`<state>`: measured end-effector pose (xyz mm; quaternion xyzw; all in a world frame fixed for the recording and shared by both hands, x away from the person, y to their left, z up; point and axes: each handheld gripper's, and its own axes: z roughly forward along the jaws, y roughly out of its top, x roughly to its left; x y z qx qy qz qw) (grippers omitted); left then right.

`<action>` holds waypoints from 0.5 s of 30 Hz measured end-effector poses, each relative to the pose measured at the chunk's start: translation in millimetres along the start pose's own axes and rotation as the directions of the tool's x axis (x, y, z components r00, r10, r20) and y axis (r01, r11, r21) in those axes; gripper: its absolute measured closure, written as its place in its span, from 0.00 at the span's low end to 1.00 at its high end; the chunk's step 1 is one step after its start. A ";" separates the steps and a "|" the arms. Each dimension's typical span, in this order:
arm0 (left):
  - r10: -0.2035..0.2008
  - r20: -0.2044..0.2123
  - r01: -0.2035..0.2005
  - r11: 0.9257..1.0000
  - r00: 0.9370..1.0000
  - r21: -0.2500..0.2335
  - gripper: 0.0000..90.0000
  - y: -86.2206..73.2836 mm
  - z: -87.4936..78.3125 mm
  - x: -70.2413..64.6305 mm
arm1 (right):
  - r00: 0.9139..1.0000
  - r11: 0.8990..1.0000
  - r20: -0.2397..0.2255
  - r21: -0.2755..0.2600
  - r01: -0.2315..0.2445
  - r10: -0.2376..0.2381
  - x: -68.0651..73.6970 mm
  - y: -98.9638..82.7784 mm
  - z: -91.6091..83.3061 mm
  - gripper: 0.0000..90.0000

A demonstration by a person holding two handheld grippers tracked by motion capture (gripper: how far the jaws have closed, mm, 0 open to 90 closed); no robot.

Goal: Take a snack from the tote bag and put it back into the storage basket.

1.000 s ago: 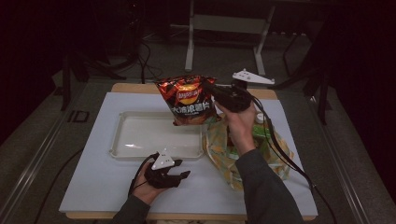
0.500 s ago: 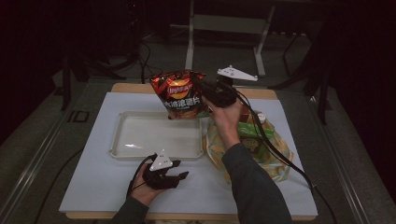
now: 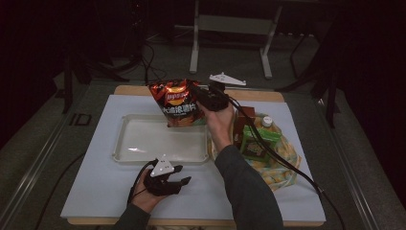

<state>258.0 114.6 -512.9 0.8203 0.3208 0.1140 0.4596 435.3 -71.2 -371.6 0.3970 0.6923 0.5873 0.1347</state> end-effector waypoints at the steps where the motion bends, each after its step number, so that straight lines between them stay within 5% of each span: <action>1: 0.001 0.001 -0.001 1.000 1.000 0.000 0.51 -0.3 0.8 -0.1 | 1.000 1.000 0.009 0.004 -0.004 0.004 -1.2 -1.8 3.2 1.00; 15: -0.010 -0.011 0.010 1.000 1.000 0.002 0.51 -5.2 0.6 1.6 | 0.997 0.998 0.046 0.024 -0.064 0.063 -10.6 -18.2 32.4 1.00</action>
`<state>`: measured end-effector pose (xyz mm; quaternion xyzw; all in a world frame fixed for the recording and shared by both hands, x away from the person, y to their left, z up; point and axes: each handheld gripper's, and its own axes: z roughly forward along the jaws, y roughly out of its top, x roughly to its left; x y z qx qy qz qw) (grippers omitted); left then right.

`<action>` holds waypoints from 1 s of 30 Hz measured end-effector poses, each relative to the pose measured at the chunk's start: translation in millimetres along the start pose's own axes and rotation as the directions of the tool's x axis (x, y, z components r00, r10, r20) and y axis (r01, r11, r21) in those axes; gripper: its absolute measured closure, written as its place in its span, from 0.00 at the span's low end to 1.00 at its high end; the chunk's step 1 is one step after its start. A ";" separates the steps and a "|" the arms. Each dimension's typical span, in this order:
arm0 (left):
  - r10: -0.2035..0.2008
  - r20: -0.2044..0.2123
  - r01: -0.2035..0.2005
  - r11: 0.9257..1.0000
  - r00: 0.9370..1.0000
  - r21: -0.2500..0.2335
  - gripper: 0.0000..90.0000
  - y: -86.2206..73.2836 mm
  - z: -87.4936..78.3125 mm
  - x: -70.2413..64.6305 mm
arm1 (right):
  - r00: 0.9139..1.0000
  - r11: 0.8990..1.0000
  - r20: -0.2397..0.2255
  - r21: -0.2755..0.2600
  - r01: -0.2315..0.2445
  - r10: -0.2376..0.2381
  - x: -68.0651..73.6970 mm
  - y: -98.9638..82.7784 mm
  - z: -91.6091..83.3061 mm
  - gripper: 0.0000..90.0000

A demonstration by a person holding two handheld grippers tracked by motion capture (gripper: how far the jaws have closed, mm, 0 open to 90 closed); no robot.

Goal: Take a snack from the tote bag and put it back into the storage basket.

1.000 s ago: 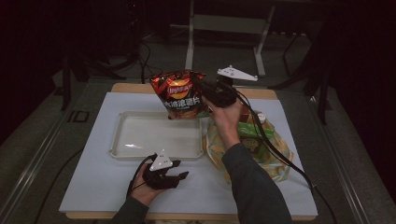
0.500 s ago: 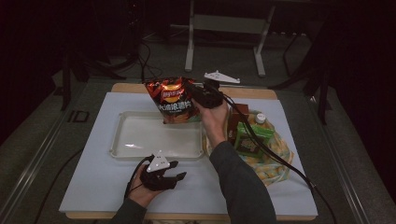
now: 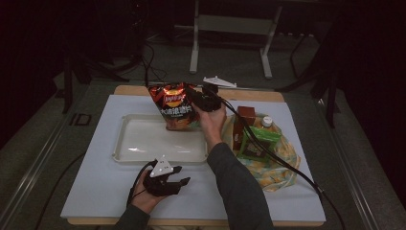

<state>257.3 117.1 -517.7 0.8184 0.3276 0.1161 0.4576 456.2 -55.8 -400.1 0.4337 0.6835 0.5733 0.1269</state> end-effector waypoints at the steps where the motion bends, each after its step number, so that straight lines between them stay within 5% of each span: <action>1: 0.001 -0.001 -0.001 1.000 1.000 0.001 0.51 -0.3 -0.2 0.0 | 1.000 1.000 0.002 -0.001 0.000 0.000 -0.4 -0.7 1.0 1.00; 16: -0.004 -0.014 0.004 1.000 1.000 0.010 0.51 -4.4 -4.7 0.2 | 0.996 0.996 0.014 0.020 0.089 -0.089 -6.4 -7.8 10.9 0.99; 30: -0.011 -0.018 0.011 1.000 1.000 0.013 0.51 -6.5 -6.4 0.1 | 0.999 0.999 -0.021 0.013 0.046 -0.046 -6.5 -6.0 14.8 0.99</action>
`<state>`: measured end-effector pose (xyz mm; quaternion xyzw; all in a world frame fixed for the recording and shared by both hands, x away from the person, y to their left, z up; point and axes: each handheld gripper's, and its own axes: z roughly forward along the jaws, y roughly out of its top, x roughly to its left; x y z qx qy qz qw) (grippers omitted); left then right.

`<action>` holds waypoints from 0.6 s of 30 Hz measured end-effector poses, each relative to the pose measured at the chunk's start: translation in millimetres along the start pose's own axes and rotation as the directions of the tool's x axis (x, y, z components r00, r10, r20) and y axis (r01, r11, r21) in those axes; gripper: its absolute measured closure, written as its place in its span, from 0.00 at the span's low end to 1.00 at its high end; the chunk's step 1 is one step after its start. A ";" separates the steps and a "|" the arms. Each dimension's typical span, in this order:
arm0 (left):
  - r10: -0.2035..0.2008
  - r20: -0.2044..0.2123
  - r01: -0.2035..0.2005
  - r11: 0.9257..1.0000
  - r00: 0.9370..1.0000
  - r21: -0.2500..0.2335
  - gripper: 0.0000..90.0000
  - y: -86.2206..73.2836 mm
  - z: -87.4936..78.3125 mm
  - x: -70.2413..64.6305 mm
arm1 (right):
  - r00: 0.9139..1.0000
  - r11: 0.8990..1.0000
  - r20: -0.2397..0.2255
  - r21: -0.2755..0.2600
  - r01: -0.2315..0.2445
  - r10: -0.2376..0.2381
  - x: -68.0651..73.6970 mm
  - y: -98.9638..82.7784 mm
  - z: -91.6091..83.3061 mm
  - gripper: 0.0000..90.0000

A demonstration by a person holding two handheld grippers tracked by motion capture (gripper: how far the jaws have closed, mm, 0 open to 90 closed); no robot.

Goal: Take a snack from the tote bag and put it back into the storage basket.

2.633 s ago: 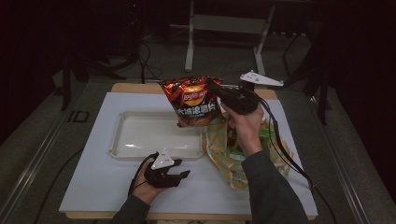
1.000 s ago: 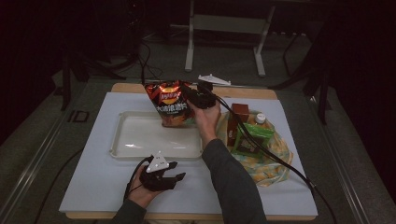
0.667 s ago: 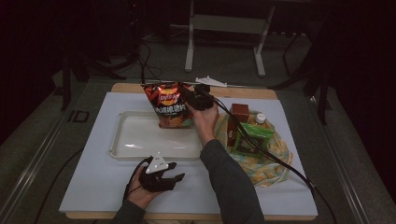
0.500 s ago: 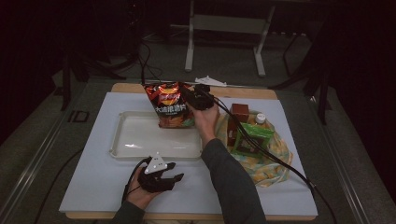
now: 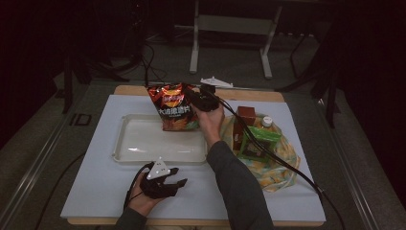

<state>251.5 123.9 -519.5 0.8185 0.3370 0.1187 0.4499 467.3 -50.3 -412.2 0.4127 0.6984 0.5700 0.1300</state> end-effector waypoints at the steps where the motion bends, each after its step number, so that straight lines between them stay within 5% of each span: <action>1: 0.002 0.001 -0.002 1.000 1.000 -0.001 0.51 0.0 -0.2 -0.2 | 1.000 1.000 -0.006 -0.001 -0.002 0.002 0.2 -0.3 0.7 0.99; 9: 0.004 0.004 -0.004 1.000 1.000 0.002 0.51 0.2 0.0 -0.5 | 0.999 0.999 0.013 0.023 0.032 -0.032 1.9 0.3 2.9 0.99; 12: 0.000 0.005 0.000 1.000 1.000 -0.002 0.51 -0.1 -1.0 -0.4 | 0.995 0.996 0.070 0.056 0.064 -0.068 -2.8 -2.1 3.3 0.99; 18: 0.001 0.003 -0.001 1.000 1.000 -0.002 0.51 -0.5 -1.2 -0.6 | 0.991 0.994 0.103 0.083 0.071 -0.080 -9.0 -4.0 4.4 0.98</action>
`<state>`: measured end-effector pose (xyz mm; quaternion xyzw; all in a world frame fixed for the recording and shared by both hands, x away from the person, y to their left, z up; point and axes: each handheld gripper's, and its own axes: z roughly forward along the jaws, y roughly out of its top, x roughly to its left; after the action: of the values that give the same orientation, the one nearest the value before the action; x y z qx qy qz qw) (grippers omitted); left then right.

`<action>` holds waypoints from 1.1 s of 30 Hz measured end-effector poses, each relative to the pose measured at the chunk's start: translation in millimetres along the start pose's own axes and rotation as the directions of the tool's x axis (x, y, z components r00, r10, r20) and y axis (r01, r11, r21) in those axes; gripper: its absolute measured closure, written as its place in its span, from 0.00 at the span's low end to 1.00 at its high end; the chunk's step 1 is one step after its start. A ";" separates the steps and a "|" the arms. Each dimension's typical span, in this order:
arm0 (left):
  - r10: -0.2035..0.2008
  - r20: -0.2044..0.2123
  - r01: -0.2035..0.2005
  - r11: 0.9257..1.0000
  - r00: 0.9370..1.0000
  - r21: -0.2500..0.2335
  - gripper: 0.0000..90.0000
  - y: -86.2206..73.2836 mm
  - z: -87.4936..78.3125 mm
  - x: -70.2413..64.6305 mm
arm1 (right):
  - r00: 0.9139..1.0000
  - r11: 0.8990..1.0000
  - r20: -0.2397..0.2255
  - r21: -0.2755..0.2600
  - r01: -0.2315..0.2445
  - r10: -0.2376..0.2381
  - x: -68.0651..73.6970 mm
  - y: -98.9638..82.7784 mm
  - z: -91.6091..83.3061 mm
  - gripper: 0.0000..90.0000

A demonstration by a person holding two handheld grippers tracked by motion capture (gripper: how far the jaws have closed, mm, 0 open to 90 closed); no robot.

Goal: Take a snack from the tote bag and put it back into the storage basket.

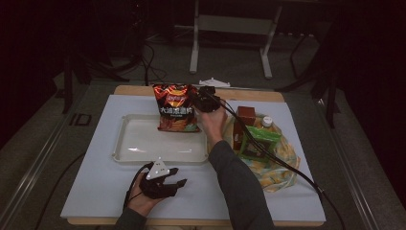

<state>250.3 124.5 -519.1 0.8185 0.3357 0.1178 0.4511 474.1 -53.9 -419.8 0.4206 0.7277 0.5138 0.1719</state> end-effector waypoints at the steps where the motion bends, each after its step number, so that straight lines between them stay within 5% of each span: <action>1: 0.001 0.001 -0.001 1.000 1.000 0.000 0.51 -0.1 0.0 -0.1 | 1.000 1.000 0.006 0.002 -0.007 0.007 -1.2 0.6 0.1 0.98; 12: 0.010 -0.004 -0.010 1.000 1.000 -0.003 0.51 -0.8 -1.5 -1.8 | 0.998 0.998 0.034 0.028 -0.048 0.047 -11.9 2.0 -2.2 0.85; 22: 0.017 -0.002 -0.017 1.000 1.000 0.006 0.51 -0.5 1.8 -3.6 | 0.996 0.999 0.086 0.020 -0.026 0.025 -8.3 2.1 -9.1 0.62; 33: 0.023 0.000 -0.023 1.000 1.000 0.009 0.51 0.6 3.6 -4.5 | 0.996 1.000 0.091 0.006 -0.010 0.009 -0.6 3.4 -22.3 0.53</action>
<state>249.0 119.0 -520.1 0.8244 0.3269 0.1215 0.4458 460.7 -67.4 -407.7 0.4477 0.7186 0.4926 0.2012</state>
